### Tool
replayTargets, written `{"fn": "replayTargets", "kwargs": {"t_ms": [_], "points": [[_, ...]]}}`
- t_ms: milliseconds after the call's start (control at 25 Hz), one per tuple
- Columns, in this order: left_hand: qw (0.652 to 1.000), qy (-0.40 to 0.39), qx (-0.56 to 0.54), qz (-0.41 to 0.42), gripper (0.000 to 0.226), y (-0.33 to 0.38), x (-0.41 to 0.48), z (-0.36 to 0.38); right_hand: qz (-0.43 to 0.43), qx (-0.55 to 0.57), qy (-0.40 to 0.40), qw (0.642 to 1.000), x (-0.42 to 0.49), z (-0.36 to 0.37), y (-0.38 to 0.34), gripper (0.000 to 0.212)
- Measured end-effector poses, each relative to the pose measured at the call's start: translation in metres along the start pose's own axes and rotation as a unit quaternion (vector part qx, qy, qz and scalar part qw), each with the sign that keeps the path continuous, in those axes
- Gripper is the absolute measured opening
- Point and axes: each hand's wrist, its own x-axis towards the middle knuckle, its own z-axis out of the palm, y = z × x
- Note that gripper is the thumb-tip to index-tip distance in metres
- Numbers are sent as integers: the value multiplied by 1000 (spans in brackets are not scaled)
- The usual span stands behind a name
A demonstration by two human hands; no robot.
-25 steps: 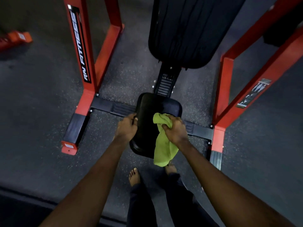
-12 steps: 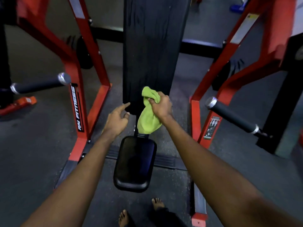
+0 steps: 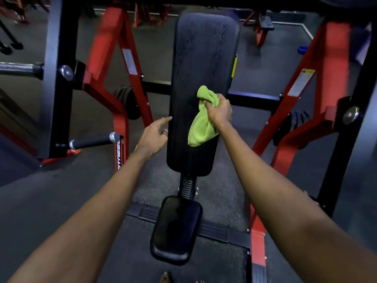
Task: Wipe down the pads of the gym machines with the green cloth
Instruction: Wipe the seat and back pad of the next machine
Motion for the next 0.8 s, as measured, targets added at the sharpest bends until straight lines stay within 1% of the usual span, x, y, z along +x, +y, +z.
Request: {"fn": "replayTargets", "kwargs": {"t_ms": [160, 400, 640, 800], "points": [[998, 7, -4, 61, 56, 10, 52, -21, -15, -16, 40, 999, 42, -5, -37, 39], [991, -4, -11, 131, 56, 3, 148, -54, -52, -81, 102, 990, 87, -7, -77, 39], [985, -59, 17, 159, 60, 2, 213, -47, -75, -98, 148, 981, 117, -22, -95, 42], [980, -66, 68, 175, 64, 9, 247, -38, -100, -134, 164, 972, 161, -31, -108, 42]]}}
